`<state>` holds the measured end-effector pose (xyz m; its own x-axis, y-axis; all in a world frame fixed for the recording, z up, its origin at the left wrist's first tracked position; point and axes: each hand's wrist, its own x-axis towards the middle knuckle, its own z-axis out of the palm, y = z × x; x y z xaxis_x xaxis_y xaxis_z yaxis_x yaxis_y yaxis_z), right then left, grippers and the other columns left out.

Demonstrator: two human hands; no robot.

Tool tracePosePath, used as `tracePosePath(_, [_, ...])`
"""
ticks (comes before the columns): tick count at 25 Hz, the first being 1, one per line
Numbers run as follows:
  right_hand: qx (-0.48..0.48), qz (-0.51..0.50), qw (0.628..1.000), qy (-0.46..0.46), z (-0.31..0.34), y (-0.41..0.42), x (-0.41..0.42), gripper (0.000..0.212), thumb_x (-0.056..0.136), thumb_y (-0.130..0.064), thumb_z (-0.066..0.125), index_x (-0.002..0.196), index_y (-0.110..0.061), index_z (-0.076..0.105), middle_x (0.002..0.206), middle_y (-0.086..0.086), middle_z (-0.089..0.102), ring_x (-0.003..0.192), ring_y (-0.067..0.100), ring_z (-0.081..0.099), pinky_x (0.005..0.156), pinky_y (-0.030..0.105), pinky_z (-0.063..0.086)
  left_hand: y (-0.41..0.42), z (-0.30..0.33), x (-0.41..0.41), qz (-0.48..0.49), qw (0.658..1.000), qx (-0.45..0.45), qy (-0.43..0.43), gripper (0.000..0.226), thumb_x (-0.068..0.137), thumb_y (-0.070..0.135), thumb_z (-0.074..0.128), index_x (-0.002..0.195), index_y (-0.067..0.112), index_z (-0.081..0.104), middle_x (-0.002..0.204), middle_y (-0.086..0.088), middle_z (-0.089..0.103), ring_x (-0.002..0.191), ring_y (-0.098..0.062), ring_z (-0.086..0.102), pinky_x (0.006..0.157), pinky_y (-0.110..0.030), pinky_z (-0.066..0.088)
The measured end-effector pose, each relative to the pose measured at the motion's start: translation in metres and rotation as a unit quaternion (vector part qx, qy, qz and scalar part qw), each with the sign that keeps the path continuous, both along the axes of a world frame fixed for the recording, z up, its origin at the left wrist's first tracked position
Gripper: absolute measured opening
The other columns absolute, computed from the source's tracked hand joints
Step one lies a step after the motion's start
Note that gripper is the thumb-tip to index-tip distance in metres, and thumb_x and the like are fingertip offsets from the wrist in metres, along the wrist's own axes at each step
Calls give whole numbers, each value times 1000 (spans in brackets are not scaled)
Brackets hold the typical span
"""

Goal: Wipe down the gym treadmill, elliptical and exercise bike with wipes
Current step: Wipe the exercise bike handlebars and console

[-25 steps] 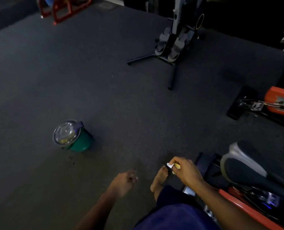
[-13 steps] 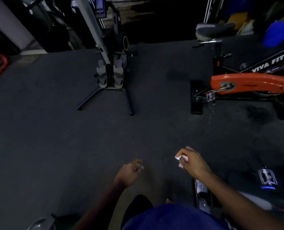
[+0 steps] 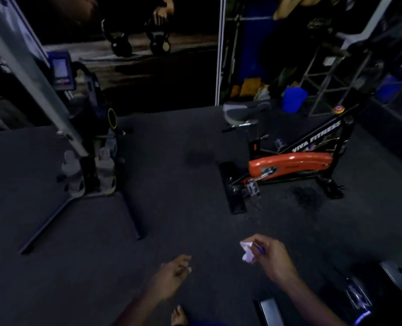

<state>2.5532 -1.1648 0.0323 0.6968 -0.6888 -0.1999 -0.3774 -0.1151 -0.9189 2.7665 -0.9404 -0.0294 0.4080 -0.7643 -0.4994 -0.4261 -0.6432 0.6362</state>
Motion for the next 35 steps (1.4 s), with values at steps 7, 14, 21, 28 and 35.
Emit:
tracePosePath(7, [5,-118,993,12,7,-58,70,6,92,-21,73,88,-23,76,74,-2,76,76,14,74,74,29,57,-134,12,133,-90,995,-17,-27,28,106,42,47,133,41,49,127,18,63,117,2,61,106,-28,31])
tracePosePath(14, [-42,-246,968,-8,-30,-189,145,9,86,-43,74,93,-48,77,96,-14,72,91,6,69,82,27,55,-305,22,221,-221,973,-30,-64,36,105,36,51,141,34,51,131,21,52,120,1,55,102,-13,39])
tracePosePath(21, [-84,-242,966,26,-11,-299,259,25,87,-10,75,93,-34,74,97,-13,62,88,7,66,80,35,57,-453,37,339,-229,957,-98,-150,56,101,49,45,154,32,37,157,8,38,142,-14,41,115,-27,32])
tracePosePath(28, [-141,-314,938,33,1,-357,356,45,83,7,73,86,-37,69,98,-20,64,92,-5,66,75,6,48,-544,0,426,-363,903,-150,-175,65,107,41,36,161,30,3,168,15,-9,154,-2,-3,116,-16,-17])
tracePosePath(35, [-230,-348,895,157,-1,-380,419,30,85,-12,73,110,-29,71,101,-21,57,87,3,49,74,14,39,-674,15,480,-497,832,-192,-154,65,98,54,4,157,30,-5,167,13,-14,153,0,-13,123,-23,-10])
